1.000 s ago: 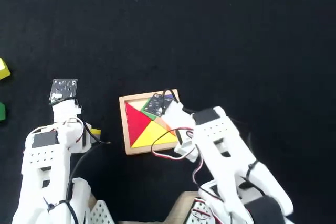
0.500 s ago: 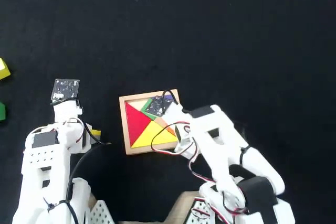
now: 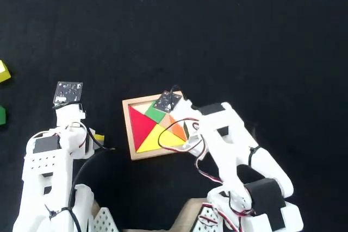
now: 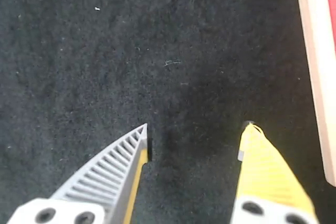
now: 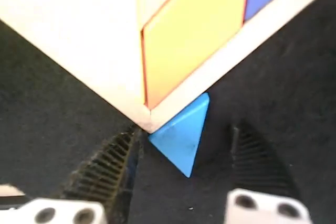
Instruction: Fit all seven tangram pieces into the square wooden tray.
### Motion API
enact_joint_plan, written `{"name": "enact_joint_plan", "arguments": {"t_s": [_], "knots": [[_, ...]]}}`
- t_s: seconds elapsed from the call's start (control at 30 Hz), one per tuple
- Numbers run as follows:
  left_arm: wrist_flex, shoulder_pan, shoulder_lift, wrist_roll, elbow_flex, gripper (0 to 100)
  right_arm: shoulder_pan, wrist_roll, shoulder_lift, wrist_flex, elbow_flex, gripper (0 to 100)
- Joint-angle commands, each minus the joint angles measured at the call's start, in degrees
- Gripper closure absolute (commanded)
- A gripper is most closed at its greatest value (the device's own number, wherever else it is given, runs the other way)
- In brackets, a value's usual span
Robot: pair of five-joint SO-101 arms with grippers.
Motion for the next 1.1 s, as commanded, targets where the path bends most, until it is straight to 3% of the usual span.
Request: {"name": "enact_joint_plan", "arguments": {"t_s": [0.0,0.2,0.43,0.6,0.73,0.9,1.07], "knots": [[-0.88,-0.4,0.35,-0.7,-0.4,72,0.88,0.62,0.31,-0.18,-2.15,78.9],[-0.88,-0.4,0.35,-0.7,-0.4,72,0.88,0.53,0.31,-0.97,-2.07,79.1],[-0.88,-0.4,0.35,-0.7,-0.4,72,0.97,0.35,0.31,-0.53,-2.07,92.3],[-0.88,-0.4,0.35,-0.7,-0.4,72,1.23,0.26,-0.13,-0.18,-2.33,92.2],[-0.88,-0.4,0.35,-0.7,-0.4,72,1.41,0.97,-0.13,6.77,-8.22,92.3],[-0.88,-0.48,0.35,-0.7,-0.4,72,1.05,9.67,-0.13,20.66,-18.42,92.4],[-0.88,-0.48,0.35,-0.7,-0.4,72,1.05,12.84,-0.13,25.58,-25.54,92.4]]}}
